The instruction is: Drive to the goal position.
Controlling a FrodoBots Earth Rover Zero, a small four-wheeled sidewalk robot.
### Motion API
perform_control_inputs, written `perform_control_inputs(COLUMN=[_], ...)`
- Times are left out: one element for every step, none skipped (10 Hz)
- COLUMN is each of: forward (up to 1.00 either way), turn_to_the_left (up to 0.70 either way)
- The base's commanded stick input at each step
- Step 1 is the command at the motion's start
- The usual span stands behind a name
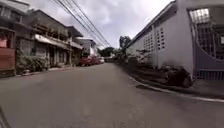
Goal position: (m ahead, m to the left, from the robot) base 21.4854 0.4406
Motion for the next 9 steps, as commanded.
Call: perform_control_inputs(forward=[0.70, 0.70, 0.70, 0.70, 0.70, 0.70, 0.70, 0.70, 0.70], turn_to_the_left=[0.00, 0.00, 0.00, 0.00, 0.00, 0.00, 0.00, 0.00, 0.00])
